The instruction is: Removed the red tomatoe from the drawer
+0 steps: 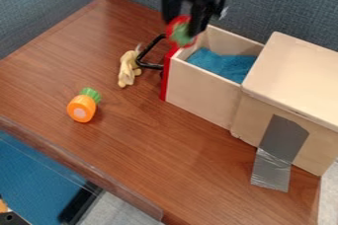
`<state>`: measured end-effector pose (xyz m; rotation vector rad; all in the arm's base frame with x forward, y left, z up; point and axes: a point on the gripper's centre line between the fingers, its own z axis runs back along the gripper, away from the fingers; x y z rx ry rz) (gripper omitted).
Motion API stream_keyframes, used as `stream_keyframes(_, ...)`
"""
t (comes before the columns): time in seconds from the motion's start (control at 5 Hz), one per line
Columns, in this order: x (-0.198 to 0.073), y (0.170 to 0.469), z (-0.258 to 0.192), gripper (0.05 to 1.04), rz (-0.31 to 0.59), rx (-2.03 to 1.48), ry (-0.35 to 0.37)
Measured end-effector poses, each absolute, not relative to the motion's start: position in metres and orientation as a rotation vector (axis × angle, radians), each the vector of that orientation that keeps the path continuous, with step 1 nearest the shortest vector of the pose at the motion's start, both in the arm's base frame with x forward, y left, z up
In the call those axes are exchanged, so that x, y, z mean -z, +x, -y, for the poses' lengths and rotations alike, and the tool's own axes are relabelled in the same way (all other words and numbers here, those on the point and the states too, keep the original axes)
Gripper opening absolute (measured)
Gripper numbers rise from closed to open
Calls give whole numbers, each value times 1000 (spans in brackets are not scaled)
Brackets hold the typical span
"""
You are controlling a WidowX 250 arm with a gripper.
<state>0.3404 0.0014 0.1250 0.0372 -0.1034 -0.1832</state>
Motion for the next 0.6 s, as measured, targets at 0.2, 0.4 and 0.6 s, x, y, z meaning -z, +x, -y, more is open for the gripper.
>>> stream_keyframes(0.2,-99,309,-4,624,77,211,72)
stream_keyframes(0.4,-66,286,-5,624,49,230,78)
stream_keyframes(0.6,-35,257,-4,624,15,271,112)
